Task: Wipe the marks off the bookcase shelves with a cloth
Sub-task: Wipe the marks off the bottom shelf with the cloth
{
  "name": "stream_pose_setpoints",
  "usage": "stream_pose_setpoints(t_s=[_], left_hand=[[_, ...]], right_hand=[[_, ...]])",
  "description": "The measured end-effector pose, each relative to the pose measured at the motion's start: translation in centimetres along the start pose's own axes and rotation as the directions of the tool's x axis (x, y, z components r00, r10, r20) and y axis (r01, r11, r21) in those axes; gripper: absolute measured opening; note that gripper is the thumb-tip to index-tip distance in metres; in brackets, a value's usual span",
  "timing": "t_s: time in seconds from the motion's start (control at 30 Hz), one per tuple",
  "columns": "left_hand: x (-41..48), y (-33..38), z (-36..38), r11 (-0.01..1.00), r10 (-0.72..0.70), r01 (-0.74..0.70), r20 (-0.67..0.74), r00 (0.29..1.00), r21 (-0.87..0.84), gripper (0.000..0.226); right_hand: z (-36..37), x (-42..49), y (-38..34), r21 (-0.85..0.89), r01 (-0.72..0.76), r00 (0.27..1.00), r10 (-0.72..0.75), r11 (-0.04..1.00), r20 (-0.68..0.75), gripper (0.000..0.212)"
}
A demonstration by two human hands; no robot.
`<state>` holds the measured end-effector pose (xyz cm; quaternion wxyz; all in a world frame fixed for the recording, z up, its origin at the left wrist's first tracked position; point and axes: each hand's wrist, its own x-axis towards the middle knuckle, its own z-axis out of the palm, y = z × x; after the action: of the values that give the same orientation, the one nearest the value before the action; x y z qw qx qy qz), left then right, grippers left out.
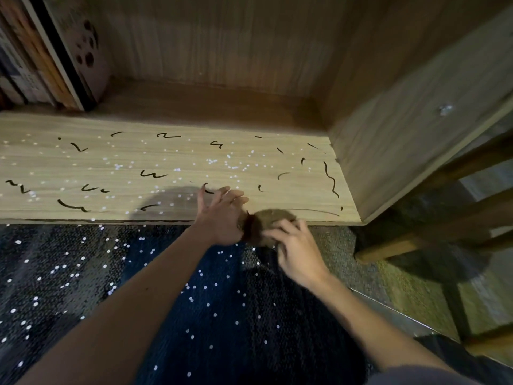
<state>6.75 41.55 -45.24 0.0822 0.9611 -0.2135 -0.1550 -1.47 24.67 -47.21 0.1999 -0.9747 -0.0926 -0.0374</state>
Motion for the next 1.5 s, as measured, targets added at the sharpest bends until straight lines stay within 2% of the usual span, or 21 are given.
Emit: stream_pose_setpoints(t_s=[0.07,0.2,0.23,0.3,0.37,0.4,0.47,0.53,0.57,0.63,0.7,0.73,0.8,0.87,1.0,1.17,1.23,1.3,1.4,1.47,1.5], left_hand=[[0.1,-0.1,0.0,1.0,0.005,-0.006,0.022,1.0,0.008,0.077],[0.5,0.8,0.3,0.998,0.046,-0.048,0.043,0.998,0.039,0.079],[0.5,1.1,0.4,0.998,0.052,-0.054,0.047,0.998,0.042,0.078],[0.7,2.0,0.6,0.995,0.07,-0.074,0.064,0.995,0.06,0.075],[0.9,2.4,0.9,0.993,0.08,-0.086,0.077,0.994,0.081,0.073],[0.9,2.5,1.0,0.993,0.078,-0.084,0.076,0.994,0.08,0.072],[1.1,2.5,1.1,0.995,0.071,-0.076,0.064,0.995,0.066,0.069],[1.3,2.7,0.8,0.995,0.066,-0.071,0.06,0.996,0.073,0.063],[1.3,2.9,0.7,0.995,0.063,-0.067,0.058,0.996,0.071,0.059],[1.5,3.2,0.4,0.997,0.055,-0.058,0.054,0.997,0.049,0.056],[1.6,3.4,0.1,0.999,0.05,-0.051,0.041,0.998,0.019,0.056],[1.9,3.3,0.0,0.999,0.048,-0.048,0.016,0.999,-0.003,0.057],[2.5,3.1,-0.4,0.999,0.029,-0.031,-0.058,0.998,-0.039,0.057],[3.5,3.1,-0.9,0.999,0.017,-0.02,-0.099,0.995,-0.033,0.058],[6.0,3.3,-2.1,0.999,-0.012,0.008,-0.077,0.997,-0.046,0.056],[8.8,2.6,-2.6,0.995,-0.075,0.075,-0.005,0.997,0.071,0.063],[9.6,2.1,-2.7,0.989,-0.113,0.113,-0.01,0.994,0.091,0.069],[9.8,1.7,-2.7,0.99,-0.139,0.139,-0.003,0.99,0.038,0.075],[9.3,1.2,-2.3,0.992,-0.127,0.127,-0.004,0.992,-0.005,0.085],[9.0,0.6,-2.0,0.993,-0.12,0.12,-0.022,0.992,-0.014,0.09],[8.7,0.3,-2.0,0.993,-0.119,0.118,-0.022,0.993,-0.009,0.091]], right_hand=[[0.0,-1.3,0.2,0.093,0.01,0.998,-0.004,0.996,-0.066,0.05],[-1.9,0.4,3.8,0.052,-0.325,0.916,0.328,0.944,-0.232,0.053],[-1.7,0.4,4.0,-0.023,-0.344,0.92,0.332,0.939,-0.208,0.055],[-0.8,-0.6,3.2,-0.098,-0.267,0.962,0.261,0.959,-0.075,0.055],[-0.3,-2.4,2.0,0.012,-0.165,0.986,0.165,0.986,-0.02,0.052],[-0.9,-2.5,1.7,0.08,-0.165,0.984,0.17,0.983,-0.062,0.052],[-2.6,-0.9,2.8,0.167,-0.257,0.931,0.29,0.952,-0.22,0.053],[-4.1,1.2,4.5,0.135,-0.379,0.861,0.402,0.916,-0.312,0.056],[-4.3,1.6,4.8,0.069,-0.42,0.86,0.421,0.905,-0.289,0.056],[-3.3,1.2,4.2,0.004,-0.387,0.914,0.384,0.922,-0.135,0.055],[-2.2,-0.4,2.9,0.105,-0.271,0.959,0.278,0.957,-0.056,0.053],[-2.5,-0.7,2.4,0.185,-0.25,0.958,0.27,0.95,-0.095,0.052],[-4.3,1.1,3.1,0.285,-0.283,0.897,0.358,0.916,-0.259,0.052],[-6.0,4.2,5.1,0.24,-0.369,0.845,0.431,0.898,-0.316,0.05],[-6.5,8.9,7.5,0.111,-0.413,0.889,0.426,0.904,-0.167,0.046],[-6.2,13.6,9.5,-0.032,-0.486,0.858,0.469,0.874,-0.21,0.047],[-5.1,14.7,9.5,-0.078,-0.462,0.881,0.447,0.884,-0.154,0.047],[-3.6,14.1,8.0,-0.127,-0.366,0.93,0.358,0.922,-0.082,0.044],[-2.3,11.0,5.6,0.06,-0.221,0.974,0.223,0.973,-0.035,0.043],[-2.9,10.6,6.1,0.194,-0.227,0.962,0.25,0.954,-0.106,0.045],[-3.4,11.5,7.3,0.19,-0.249,0.944,0.282,0.95,-0.171,0.046]])
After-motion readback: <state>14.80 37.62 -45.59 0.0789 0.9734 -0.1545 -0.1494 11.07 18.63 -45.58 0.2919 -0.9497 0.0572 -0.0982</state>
